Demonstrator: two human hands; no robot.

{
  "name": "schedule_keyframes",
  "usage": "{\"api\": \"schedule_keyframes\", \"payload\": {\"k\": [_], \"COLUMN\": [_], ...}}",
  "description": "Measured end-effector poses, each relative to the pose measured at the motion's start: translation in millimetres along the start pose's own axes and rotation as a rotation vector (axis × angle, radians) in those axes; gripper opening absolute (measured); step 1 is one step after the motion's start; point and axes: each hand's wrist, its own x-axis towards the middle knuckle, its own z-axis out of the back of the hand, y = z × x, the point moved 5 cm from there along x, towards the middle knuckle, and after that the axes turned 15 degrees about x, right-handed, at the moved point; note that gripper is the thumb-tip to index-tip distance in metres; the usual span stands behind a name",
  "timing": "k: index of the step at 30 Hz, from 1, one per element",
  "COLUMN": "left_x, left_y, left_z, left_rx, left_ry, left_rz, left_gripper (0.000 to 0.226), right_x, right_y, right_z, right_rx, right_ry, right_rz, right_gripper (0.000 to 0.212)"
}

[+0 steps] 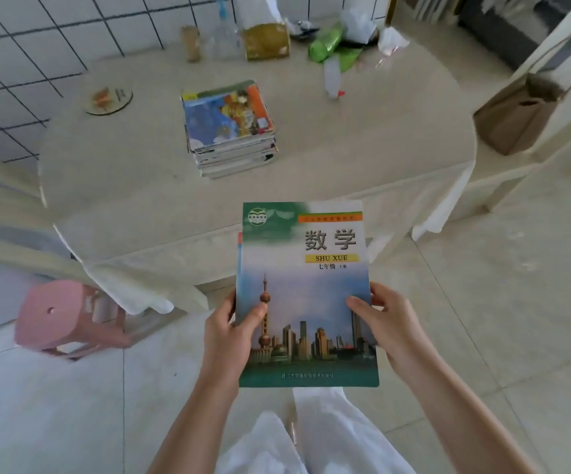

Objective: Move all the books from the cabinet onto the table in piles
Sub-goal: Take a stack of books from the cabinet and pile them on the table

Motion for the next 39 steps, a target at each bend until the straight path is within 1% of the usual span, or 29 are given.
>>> {"api": "schedule_keyframes", "payload": {"k": [3, 6, 9, 11, 15, 17, 22, 27, 31, 34, 35, 37, 38, 39], "left_x": [34.1, 63.0, 91.1, 109.8, 140.0, 151.7, 201.5, 241.2, 262.7, 274.7, 279.5, 285.2, 286.6, 287.9], "left_y": [-28.0, -62.7, -88.6, -98.5, -107.5, -110.9, -114.3, -114.8, -108.9, -99.6, -95.9, -90.9, -89.1, -89.0], "left_z": [-10.8, -25.7, -32.0, -31.1, -17.2, -9.8, 23.3, 46.2, 59.4, 61.8, 62.3, 60.3, 59.0, 57.9], "left_rx": [-0.052, -0.112, -0.173, -0.206, -0.207, -0.186, -0.163, -0.153, -0.066, 0.009, 0.039, 0.072, 0.084, 0.09], "left_ry": [-0.037, -0.027, -0.046, -0.08, -0.172, -0.182, -0.224, -0.238, -0.252, -0.234, -0.243, -0.253, -0.257, -0.257], "left_rz": [-0.011, -0.026, -0.025, -0.009, -0.017, -0.025, -0.044, -0.093, -0.152, -0.191, -0.192, -0.195, -0.191, -0.195], "left_gripper": [0.023, 0.024, 0.03, 0.034, 0.033, 0.035, 0.039, 0.039, 0.043, 0.048, 0.046, 0.033, 0.031, 0.032], "right_x": [46.2, 88.7, 123.7, 143.5, 175.7, 185.5, 221.1, 239.8, 251.9, 265.6, 270.9, 283.8, 289.9, 293.5], "right_y": [33.1, 69.1, 104.6, 124.2, 150.0, 157.6, 176.2, 187.6, 185.8, 175.6, 171.2, 158.8, 153.0, 149.5], "right_z": [-4.4, -2.9, -9.1, -20.3, -46.9, -58.2, -102.2, -134.9, -153.9, -161.6, -163.0, -161.3, -160.8, -160.9], "right_rx": [-0.024, -0.054, -0.083, -0.104, -0.167, -0.186, -0.177, -0.258, -0.267, -0.194, -0.189, -0.191, -0.199, -0.217], "right_ry": [0.044, 0.075, 0.129, 0.174, 0.246, 0.263, 0.348, 0.373, 0.417, 0.44, 0.439, 0.445, 0.452, 0.459], "right_rz": [0.019, 0.046, 0.076, 0.096, 0.156, 0.182, 0.26, 0.406, 0.496, 0.498, 0.493, 0.471, 0.465, 0.462], "right_gripper": [0.021, 0.023, 0.028, 0.03, 0.036, 0.038, 0.035, 0.039, 0.042, 0.046, 0.045, 0.036, 0.031, 0.031]}}
